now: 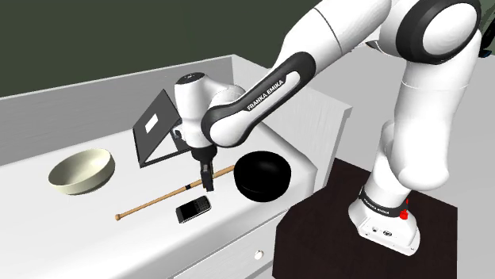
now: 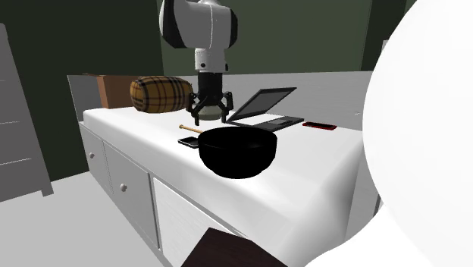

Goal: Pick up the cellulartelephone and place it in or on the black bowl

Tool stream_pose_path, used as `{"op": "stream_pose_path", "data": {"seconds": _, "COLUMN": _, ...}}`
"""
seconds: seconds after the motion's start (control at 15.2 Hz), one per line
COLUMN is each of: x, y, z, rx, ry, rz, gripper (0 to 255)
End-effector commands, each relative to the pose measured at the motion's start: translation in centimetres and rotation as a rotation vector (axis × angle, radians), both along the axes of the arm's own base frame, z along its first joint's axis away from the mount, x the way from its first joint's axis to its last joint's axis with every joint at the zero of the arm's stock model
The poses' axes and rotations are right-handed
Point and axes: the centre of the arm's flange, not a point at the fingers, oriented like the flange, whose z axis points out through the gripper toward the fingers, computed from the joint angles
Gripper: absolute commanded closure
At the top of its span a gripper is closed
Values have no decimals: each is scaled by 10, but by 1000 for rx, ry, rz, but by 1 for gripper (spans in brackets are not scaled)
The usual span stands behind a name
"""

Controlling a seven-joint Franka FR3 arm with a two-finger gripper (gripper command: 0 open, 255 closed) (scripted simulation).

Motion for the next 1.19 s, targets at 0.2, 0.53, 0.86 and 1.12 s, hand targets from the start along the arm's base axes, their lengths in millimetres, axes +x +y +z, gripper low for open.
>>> {"op": "stream_pose_path", "data": {"seconds": 0.2, "x": -7, "y": 51, "z": -33, "rx": -10, "ry": 2, "rz": 107, "gripper": 0}}
{"op": "stream_pose_path", "data": {"seconds": 0.53, "x": -7, "y": 51, "z": -60, "rx": -10, "ry": 2, "rz": 107, "gripper": 0}}
{"op": "stream_pose_path", "data": {"seconds": 0.86, "x": -7, "y": 51, "z": -73, "rx": -10, "ry": 2, "rz": 107, "gripper": 0}}
{"op": "stream_pose_path", "data": {"seconds": 1.12, "x": -7, "y": 51, "z": -73, "rx": -10, "ry": 2, "rz": 107, "gripper": 0}}
